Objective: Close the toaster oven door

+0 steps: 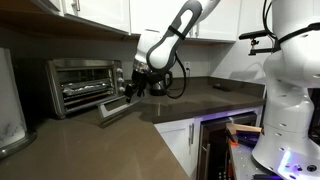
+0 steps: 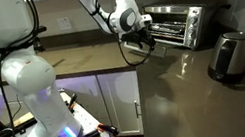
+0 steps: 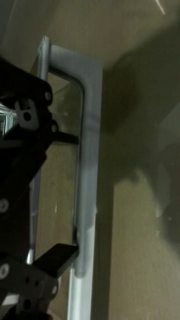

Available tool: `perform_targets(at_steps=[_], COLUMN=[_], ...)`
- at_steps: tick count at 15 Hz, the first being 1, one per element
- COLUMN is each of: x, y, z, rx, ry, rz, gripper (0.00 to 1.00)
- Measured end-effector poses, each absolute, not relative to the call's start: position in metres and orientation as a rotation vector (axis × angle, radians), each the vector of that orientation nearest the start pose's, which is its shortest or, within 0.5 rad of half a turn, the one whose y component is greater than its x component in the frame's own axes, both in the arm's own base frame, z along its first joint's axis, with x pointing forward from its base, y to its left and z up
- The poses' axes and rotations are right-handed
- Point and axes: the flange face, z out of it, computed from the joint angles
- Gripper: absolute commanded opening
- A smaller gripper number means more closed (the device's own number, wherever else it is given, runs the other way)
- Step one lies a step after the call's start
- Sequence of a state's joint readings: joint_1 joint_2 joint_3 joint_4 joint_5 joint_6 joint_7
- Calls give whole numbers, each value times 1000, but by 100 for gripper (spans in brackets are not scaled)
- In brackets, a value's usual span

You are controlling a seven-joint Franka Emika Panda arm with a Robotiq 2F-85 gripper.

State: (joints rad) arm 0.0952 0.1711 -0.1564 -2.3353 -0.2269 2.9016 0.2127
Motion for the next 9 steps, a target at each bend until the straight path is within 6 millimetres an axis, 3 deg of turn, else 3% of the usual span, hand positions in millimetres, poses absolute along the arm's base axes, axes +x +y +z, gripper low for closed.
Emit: perform_targets(at_steps=[9], x=[547], y=[-17], z=[338], rx=[-3218], ry=[99], rz=[-787], gripper=[100])
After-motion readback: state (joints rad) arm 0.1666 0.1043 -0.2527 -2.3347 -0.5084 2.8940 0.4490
